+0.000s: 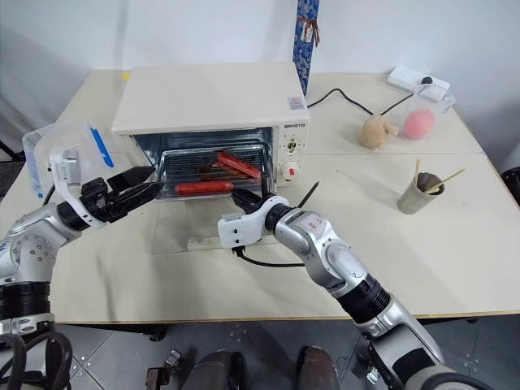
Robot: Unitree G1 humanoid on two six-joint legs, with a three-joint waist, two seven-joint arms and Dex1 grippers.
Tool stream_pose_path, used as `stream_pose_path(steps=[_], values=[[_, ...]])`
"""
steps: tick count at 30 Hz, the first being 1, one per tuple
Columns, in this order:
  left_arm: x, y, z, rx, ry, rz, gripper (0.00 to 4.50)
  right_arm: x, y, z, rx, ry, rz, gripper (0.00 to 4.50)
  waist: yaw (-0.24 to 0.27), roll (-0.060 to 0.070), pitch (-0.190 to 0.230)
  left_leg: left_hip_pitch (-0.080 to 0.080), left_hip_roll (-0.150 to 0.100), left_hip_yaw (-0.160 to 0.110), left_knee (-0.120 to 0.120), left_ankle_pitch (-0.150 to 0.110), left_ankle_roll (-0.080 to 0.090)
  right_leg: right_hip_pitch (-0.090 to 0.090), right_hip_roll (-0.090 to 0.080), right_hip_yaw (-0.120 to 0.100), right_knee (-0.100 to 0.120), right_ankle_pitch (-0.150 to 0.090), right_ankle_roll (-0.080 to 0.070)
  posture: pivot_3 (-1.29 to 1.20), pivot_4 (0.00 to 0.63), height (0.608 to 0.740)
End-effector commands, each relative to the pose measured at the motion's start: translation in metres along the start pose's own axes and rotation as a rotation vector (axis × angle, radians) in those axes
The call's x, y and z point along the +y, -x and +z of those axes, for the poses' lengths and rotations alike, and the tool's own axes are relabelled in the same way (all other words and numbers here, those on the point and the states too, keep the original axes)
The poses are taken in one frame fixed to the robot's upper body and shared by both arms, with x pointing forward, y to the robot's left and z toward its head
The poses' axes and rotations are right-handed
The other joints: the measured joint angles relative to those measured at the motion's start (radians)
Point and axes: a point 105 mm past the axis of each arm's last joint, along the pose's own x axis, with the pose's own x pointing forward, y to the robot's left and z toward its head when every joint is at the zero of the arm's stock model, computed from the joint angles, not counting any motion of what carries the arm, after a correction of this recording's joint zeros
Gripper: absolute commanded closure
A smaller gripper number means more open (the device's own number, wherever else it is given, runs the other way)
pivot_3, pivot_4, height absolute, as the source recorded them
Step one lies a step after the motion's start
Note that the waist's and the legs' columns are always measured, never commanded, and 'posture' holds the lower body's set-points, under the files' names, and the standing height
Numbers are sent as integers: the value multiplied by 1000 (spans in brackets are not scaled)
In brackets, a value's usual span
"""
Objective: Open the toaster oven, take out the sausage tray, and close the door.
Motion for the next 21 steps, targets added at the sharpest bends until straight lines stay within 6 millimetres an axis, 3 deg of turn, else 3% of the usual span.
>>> stream_pose_path(steps=[1,21], values=[[-7,6,14,-32,-44,2,0,-31,12,8,-36,37,-129,4491,-1,0,0,0,0,0,0,0,0,0,0,0,0,0,0,0,150,740],[-12,35,5,-53,52,138,0,-22,34,18,-95,58,-138,4491,0,0,0,0,0,-1,-1,0,0,0,0,0,0,0,0,0,150,740]])
